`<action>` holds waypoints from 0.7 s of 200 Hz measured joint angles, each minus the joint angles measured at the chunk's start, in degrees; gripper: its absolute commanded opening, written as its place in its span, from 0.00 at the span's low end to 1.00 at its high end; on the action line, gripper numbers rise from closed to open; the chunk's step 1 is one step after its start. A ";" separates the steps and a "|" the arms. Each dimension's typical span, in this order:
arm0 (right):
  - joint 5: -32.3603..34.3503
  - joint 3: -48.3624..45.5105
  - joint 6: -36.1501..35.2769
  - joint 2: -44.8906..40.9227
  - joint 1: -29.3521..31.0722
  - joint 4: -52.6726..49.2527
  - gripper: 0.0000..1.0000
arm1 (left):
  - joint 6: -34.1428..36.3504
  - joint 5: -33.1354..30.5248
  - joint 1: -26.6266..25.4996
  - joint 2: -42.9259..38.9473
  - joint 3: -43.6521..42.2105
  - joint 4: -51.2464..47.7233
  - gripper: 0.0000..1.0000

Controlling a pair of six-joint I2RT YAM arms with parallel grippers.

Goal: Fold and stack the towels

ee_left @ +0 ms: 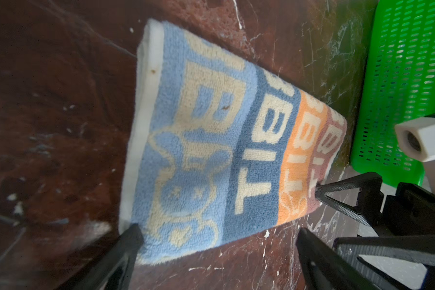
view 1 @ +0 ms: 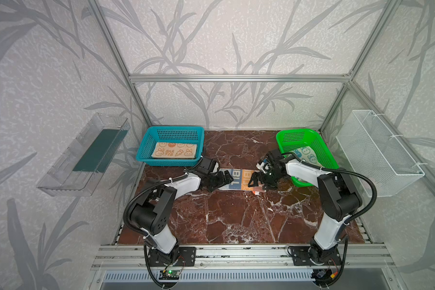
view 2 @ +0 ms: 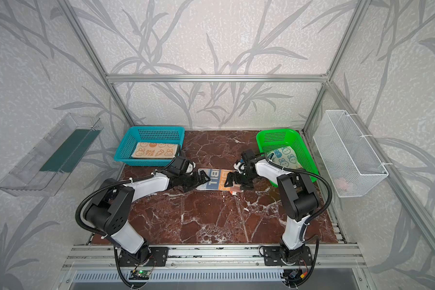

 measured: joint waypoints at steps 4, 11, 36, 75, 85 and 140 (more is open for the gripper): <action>0.11 0.09 -0.07 -0.02 0.00 -0.07 0.99 | 0.02 -0.02 -0.02 -0.02 0.11 -0.31 0.99; 0.31 0.24 -0.15 -0.11 -0.07 -0.22 0.99 | 0.28 -0.13 -0.04 -0.04 0.44 -0.98 0.99; 0.98 0.33 -0.46 -2.12 -0.81 -1.75 0.99 | 3.21 -2.14 -0.04 -1.16 4.09 -7.61 0.99; 3.54 3.85 -2.29 -4.98 -4.02 -5.57 0.99 | 9.38 -6.67 1.14 -2.93 12.85 -17.03 0.99; 4.57 4.70 -2.89 -4.96 -4.63 -6.49 0.99 | 10.62 -6.91 1.84 -2.25 14.60 -19.23 0.99; 8.46 6.38 -5.14 -1.49 -5.11 -9.07 0.99 | 14.84 -6.47 3.06 7.67 19.76 -25.62 0.99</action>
